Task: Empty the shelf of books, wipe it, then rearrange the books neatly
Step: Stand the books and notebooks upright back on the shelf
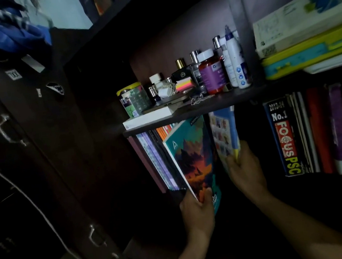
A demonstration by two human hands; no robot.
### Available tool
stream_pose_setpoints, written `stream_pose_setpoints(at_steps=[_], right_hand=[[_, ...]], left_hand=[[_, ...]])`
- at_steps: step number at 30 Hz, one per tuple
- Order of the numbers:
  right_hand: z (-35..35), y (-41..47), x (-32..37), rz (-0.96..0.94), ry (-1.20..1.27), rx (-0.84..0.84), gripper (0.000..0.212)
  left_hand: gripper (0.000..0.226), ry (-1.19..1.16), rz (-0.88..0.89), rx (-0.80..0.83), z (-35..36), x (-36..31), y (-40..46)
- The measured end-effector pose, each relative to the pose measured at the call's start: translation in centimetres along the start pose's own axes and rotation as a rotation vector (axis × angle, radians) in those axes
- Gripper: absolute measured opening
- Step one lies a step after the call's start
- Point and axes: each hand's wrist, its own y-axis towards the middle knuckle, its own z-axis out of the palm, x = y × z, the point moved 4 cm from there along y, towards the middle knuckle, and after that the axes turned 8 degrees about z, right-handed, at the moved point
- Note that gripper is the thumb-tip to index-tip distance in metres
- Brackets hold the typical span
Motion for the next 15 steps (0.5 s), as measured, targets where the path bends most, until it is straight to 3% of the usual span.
stream_pose_setpoints(at_steps=[4, 8, 12, 15], right_hand=[[0.2, -0.2, 0.1, 0.044, 0.037, -0.047, 0.044], [0.3, -0.5, 0.3, 0.012, 0.040, -0.059, 0.043], [1.2, -0.7, 0.4, -0.042, -0.034, -0.003, 0.046], [2.2, -0.9, 0.4, -0.148, -0.094, 0.077, 0.053]], left_hand=[[0.010, -0.003, 0.019, 0.033, 1.7, -0.4, 1.8], [0.058, 0.032, 0.082, 0.091, 2.6, -1.6, 2.9], [0.034, -0.033, 0.235, -0.075, 0.4, -3.4, 4.5], [0.040, 0.103, 0.336, -0.045, -0.1, -3.0, 6.7]])
